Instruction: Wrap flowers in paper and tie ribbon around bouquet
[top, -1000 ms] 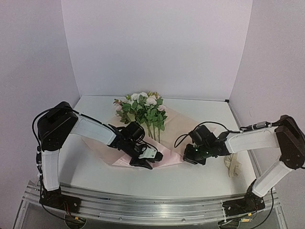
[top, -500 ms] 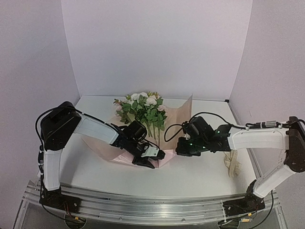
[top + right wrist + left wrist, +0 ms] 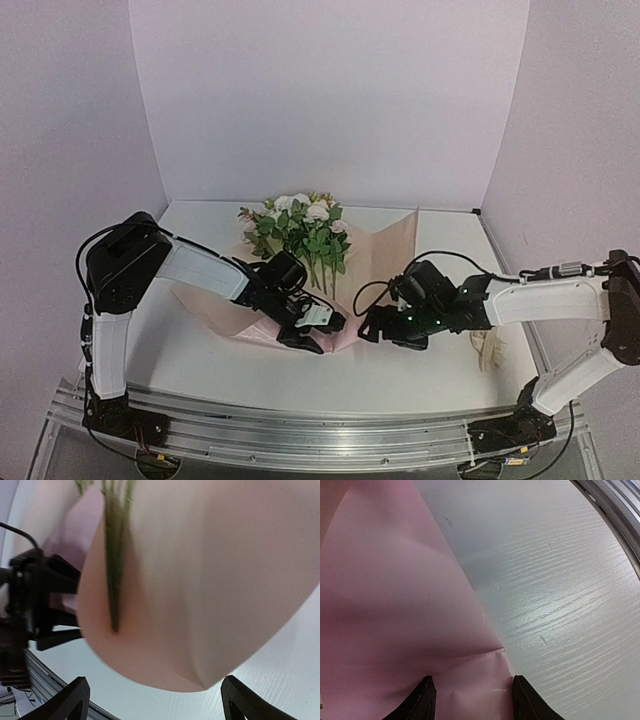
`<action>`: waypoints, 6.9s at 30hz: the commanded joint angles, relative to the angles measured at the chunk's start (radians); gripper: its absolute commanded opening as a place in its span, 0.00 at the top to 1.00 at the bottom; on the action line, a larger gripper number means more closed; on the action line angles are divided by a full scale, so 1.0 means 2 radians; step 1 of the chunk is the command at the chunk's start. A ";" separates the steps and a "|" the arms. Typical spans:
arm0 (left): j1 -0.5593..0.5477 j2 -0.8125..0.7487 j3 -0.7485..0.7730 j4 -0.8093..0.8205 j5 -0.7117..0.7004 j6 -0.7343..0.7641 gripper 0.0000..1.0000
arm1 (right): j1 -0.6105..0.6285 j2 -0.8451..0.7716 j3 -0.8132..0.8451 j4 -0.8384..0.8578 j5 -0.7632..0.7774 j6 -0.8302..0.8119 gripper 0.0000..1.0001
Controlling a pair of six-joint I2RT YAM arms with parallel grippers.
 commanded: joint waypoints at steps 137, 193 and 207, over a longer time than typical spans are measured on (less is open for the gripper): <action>0.276 -0.117 0.065 -0.221 0.196 -0.461 0.07 | 0.152 0.424 0.392 -0.165 0.180 -0.294 1.00; 0.127 0.045 0.135 -0.215 -0.070 -0.503 0.59 | 0.153 0.440 0.404 -0.169 0.171 -0.328 0.99; 0.124 0.047 0.089 -0.147 -0.080 -0.469 0.59 | 0.164 0.315 0.407 -0.134 0.117 -0.322 0.44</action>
